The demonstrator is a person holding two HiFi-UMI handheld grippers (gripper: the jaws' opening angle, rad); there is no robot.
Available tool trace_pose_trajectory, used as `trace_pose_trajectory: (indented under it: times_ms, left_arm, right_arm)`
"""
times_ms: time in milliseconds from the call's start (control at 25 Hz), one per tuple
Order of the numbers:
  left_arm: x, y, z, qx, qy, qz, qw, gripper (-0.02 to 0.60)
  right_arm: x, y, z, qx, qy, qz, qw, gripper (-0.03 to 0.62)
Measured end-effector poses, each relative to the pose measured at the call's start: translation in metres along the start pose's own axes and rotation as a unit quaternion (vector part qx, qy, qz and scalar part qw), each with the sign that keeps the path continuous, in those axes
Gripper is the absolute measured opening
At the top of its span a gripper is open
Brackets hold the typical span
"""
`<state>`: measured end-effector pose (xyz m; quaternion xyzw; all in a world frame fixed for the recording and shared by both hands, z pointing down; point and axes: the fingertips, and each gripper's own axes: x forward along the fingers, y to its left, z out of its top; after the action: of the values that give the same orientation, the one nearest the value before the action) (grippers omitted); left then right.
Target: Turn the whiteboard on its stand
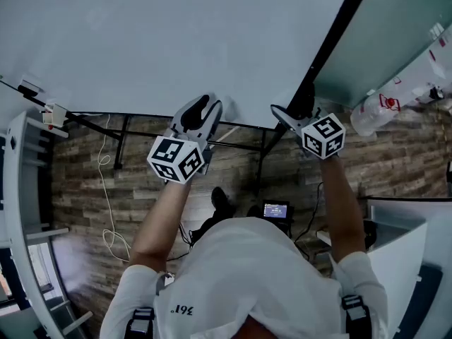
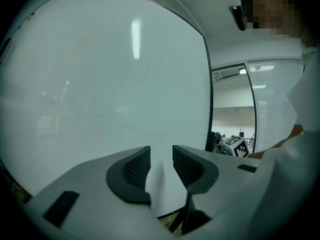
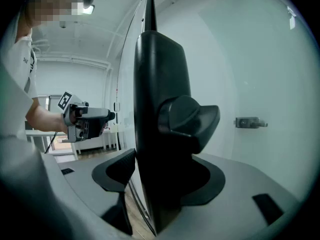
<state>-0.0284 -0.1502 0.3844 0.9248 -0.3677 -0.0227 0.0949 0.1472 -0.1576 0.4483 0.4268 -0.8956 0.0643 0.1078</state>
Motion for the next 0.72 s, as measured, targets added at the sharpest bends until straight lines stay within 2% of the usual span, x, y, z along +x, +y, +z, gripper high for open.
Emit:
trace_pose_trajectory:
  times_ms: [720]
  left_arm:
    - [-0.022, -0.015, -0.009, -0.002, 0.005, -0.019, 0.9998, 0.129]
  right_arm:
    - [-0.031, 0.024, -0.008, 0.002, -0.015, -0.038, 0.999, 0.299]
